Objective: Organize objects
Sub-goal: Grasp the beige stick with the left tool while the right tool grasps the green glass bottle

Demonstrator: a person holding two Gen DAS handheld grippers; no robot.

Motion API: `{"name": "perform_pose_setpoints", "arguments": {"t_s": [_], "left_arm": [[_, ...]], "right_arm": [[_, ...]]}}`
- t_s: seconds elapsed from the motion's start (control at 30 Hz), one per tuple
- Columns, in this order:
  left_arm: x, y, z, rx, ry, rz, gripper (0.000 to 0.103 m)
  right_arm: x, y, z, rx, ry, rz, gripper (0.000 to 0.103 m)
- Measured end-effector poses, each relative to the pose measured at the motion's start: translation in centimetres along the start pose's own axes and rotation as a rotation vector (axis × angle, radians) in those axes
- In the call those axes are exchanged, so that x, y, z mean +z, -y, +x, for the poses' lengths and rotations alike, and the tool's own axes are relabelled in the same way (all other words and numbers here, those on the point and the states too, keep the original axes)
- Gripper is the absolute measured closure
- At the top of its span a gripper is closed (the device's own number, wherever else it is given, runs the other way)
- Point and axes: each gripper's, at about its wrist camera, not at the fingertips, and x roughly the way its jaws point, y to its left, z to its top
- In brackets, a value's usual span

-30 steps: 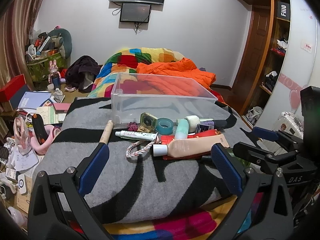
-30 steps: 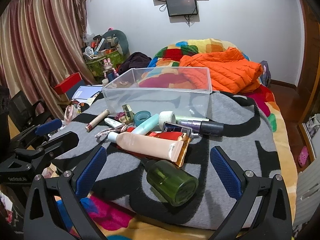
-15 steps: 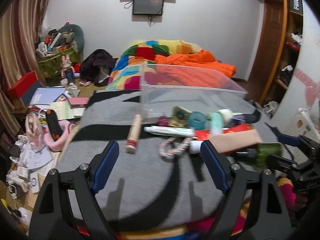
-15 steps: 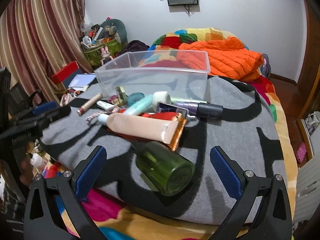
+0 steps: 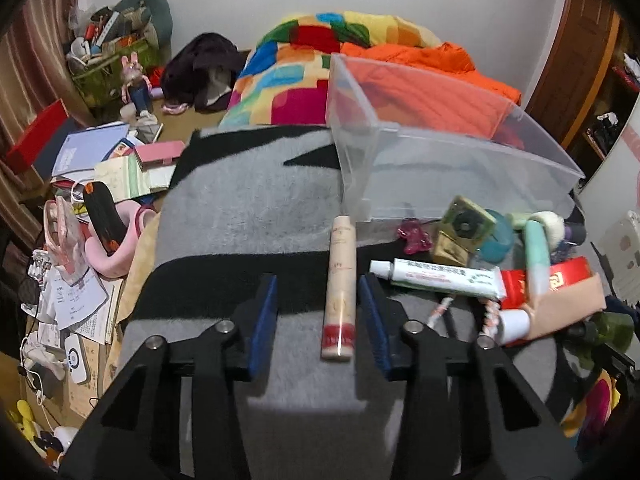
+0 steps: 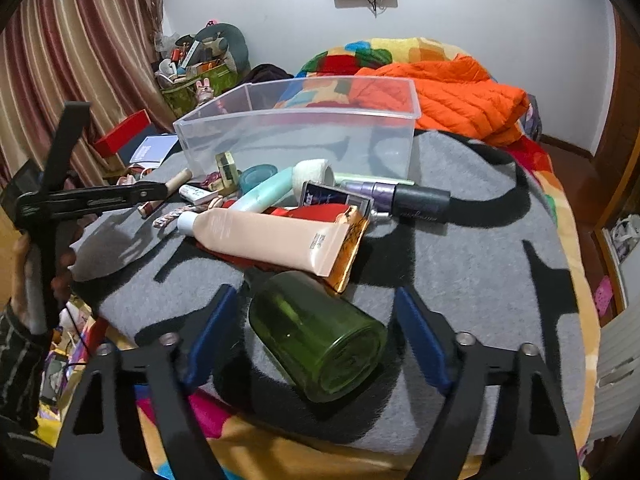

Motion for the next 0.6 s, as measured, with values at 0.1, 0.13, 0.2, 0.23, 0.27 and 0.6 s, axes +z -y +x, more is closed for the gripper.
{"name": "perform_pose_setpoints", "arguments": {"t_s": [0.1, 0.13, 0.2, 0.23, 0.27, 0.6], "left_arm": [[0.1, 0.5, 0.6, 0.015, 0.007, 0.022, 0.067], [0.1, 0.7, 0.6, 0.018, 0.009, 0.034, 0.071], [0.0, 1.0, 0.6, 0.031, 0.015, 0.048, 0.082], [-0.1, 1.1, 0.5, 0.040, 0.018, 0.051, 0.089], [-0.1, 1.0, 0.4, 0.042, 0.021, 0.051, 0.089], [-0.7, 0.5, -3.3, 0.011, 0.113, 0.018, 0.089]], "right_arm": [[-0.1, 0.3, 0.3, 0.032, -0.021, 0.012, 0.044], [-0.2, 0.4, 0.2, 0.038, -0.020, 0.015, 0.044], [-0.3, 0.5, 0.0, 0.047, -0.019, 0.017, 0.044], [-0.4, 0.6, -0.1, 0.051, -0.020, 0.016, 0.044], [-0.4, 0.7, -0.3, 0.054, -0.021, 0.015, 0.044], [0.2, 2.8, -3.3, 0.035, 0.024, 0.037, 0.045]]}}
